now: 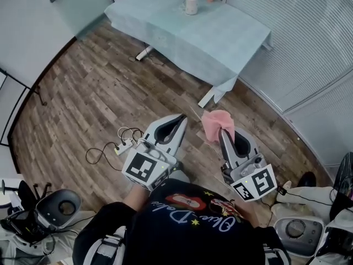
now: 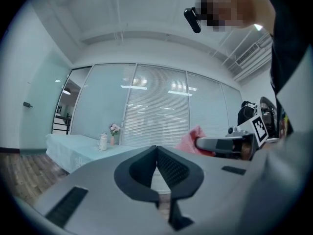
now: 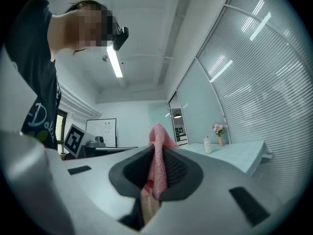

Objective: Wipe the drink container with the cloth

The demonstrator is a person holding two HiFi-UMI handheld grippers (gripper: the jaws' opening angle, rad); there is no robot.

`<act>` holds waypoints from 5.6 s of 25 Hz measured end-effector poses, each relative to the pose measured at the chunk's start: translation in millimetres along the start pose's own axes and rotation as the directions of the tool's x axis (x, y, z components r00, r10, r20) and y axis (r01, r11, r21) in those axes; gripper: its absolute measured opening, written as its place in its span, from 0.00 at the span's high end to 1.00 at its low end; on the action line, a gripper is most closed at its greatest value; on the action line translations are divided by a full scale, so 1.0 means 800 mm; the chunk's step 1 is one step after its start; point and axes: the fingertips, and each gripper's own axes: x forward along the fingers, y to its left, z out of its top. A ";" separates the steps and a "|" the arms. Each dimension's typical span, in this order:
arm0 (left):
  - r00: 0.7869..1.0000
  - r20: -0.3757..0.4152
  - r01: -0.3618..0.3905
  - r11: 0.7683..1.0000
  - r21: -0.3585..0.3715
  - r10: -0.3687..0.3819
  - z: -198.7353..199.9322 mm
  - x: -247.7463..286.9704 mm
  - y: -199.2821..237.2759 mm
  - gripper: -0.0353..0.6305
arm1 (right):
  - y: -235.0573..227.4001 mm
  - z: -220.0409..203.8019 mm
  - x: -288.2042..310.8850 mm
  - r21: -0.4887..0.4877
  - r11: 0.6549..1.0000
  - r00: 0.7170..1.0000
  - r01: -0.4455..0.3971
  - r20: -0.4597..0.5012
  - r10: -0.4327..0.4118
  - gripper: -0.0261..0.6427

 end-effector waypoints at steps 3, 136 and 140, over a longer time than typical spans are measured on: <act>1.000 0.012 -0.005 1.000 0.004 0.005 0.010 0.002 0.031 0.94 | -0.001 0.004 0.033 -0.012 1.000 1.000 -0.002 -0.005 0.002 0.92; 0.937 -0.117 0.320 0.944 -0.082 -0.328 0.028 0.676 0.715 0.94 | -0.553 -0.086 0.774 0.074 0.931 0.930 0.356 -0.123 -0.346 0.92; 0.935 -0.108 0.330 0.940 -0.084 -0.338 0.028 0.688 0.740 0.94 | -0.564 -0.093 0.799 0.069 0.926 0.924 0.372 -0.125 -0.362 0.92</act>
